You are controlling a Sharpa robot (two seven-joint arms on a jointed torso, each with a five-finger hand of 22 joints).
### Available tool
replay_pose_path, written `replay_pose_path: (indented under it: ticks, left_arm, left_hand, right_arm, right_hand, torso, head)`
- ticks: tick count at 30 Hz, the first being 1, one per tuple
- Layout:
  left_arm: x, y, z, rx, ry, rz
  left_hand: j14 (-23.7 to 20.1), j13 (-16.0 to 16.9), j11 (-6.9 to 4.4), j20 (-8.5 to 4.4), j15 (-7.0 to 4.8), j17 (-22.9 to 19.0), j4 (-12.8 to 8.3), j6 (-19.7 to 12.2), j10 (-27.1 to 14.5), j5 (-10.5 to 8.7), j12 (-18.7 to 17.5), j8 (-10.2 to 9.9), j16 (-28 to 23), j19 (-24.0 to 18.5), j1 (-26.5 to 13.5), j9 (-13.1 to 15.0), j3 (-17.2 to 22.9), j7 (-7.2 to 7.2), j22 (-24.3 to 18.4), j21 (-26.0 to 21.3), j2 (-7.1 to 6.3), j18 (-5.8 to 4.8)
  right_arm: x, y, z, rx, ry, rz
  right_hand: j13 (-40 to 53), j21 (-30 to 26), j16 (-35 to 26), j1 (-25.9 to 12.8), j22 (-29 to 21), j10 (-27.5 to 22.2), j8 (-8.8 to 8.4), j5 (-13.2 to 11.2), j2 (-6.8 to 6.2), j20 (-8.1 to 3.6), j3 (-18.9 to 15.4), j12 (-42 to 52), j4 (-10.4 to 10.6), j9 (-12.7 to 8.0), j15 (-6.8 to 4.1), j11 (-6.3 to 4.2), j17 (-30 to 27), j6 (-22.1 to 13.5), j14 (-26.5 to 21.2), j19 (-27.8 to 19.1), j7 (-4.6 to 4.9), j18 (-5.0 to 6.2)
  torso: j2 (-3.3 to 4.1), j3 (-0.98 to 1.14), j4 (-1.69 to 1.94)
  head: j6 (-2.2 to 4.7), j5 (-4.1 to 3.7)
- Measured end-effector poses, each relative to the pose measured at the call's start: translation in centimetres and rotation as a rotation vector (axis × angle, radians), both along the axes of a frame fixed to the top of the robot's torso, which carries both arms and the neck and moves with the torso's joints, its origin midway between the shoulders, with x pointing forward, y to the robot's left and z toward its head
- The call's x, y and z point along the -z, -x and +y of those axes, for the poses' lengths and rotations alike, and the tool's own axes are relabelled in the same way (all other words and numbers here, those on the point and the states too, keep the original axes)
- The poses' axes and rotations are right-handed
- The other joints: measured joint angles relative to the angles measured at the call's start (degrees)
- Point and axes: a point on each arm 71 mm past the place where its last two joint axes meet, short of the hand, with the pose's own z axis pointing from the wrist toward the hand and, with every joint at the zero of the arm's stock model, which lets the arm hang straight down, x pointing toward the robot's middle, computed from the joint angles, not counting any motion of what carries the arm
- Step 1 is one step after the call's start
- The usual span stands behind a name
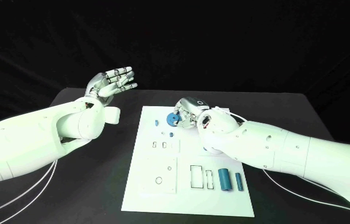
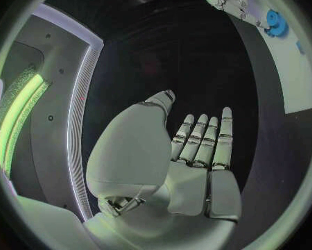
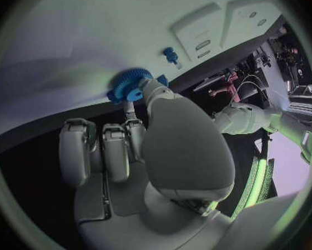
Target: Assemble the parts on the task board
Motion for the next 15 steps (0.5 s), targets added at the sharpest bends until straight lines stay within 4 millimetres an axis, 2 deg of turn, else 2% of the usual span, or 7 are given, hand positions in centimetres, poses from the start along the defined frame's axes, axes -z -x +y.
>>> replay_pose_path:
  ticks: [6,8,12,13,15]
  left_arm:
    - [0.01,0.00,-0.05,0.003,0.001,0.001]
    - [0.01,0.00,-0.07,0.004,0.001,0.001]
    - [0.01,0.00,-0.08,0.006,0.002,0.001]
    - [0.01,0.00,-0.09,0.006,0.002,0.001]
    - [0.01,0.00,-0.11,0.007,0.002,0.002]
  left_hand:
    - [0.0,0.0,0.00,0.00,0.00,0.0,0.0,0.0,0.0,0.00,0.0,0.0,0.0,0.0,0.0,0.0,0.0,0.00,0.0,0.0,0.00,0.00]
    - [0.0,0.0,0.00,0.00,0.00,0.0,0.0,0.0,0.0,0.00,0.0,0.0,0.0,0.0,0.0,0.0,0.0,0.00,0.0,0.0,0.00,0.00]
    - [0.0,0.0,0.00,0.00,0.00,0.0,0.0,0.0,0.0,0.00,0.0,0.0,0.0,0.0,0.0,0.0,0.0,0.00,0.0,0.0,0.00,0.00]
    - [0.0,0.0,0.00,0.00,0.00,0.0,0.0,0.0,0.0,0.00,0.0,0.0,0.0,0.0,0.0,0.0,0.0,0.00,0.0,0.0,0.00,0.00]
    - [0.0,0.0,0.00,0.00,0.00,0.0,0.0,0.0,0.0,0.00,0.0,0.0,0.0,0.0,0.0,0.0,0.0,0.00,0.0,0.0,0.00,0.00]
  right_arm:
    - [0.17,-0.18,0.16,-0.001,0.004,-0.002]
    - [0.18,-0.24,0.16,-0.001,0.004,-0.003]
    - [0.23,-0.33,0.18,-0.002,0.005,-0.004]
    - [0.24,-0.36,0.15,-0.002,0.005,-0.004]
    - [0.25,-0.42,0.09,-0.001,0.005,-0.004]
  right_hand:
    - [0.0,-0.4,0.0,-0.3,0.0,0.0,0.00,0.2,-0.30,0.00,0.4,-0.3,0.0,0.1,0.00,0.00,0.0,0.0,0.0,0.0,-0.01,0.01]
    - [0.0,-0.4,0.0,-0.3,0.0,-0.3,0.00,0.2,-0.30,0.00,0.8,-0.5,0.0,0.0,0.00,0.32,0.0,0.0,0.0,0.0,0.00,0.01]
    - [0.0,-0.9,0.0,-1.4,0.0,-1.4,-0.94,0.4,-1.35,0.23,1.5,-1.6,0.0,-0.2,0.01,0.91,0.0,-1.7,0.0,-0.2,0.61,0.03]
    - [0.0,-1.4,0.0,-2.7,0.0,-1.8,-1.73,0.5,-2.20,0.53,1.4,-2.1,0.1,-0.6,0.44,1.31,0.0,-2.9,0.0,-0.5,0.96,0.04]
    - [0.0,-1.4,0.0,-4.2,0.0,-2.0,-2.29,-0.3,-2.45,0.53,0.4,-2.3,0.2,-0.9,0.65,1.52,0.0,-3.7,0.0,-0.5,1.19,0.04]
  torso:
    - [-0.01,0.01,-0.01]
    - [-0.02,0.01,-0.01]
    - [-0.04,0.01,-0.01]
    - [-0.05,0.01,-0.02]
    - [-0.06,0.01,-0.04]
  head:
    - [-0.03,-0.03]
    - [0.00,-0.07]
    - [0.07,-0.10]
    - [0.09,-0.10]
    - [0.11,-0.10]
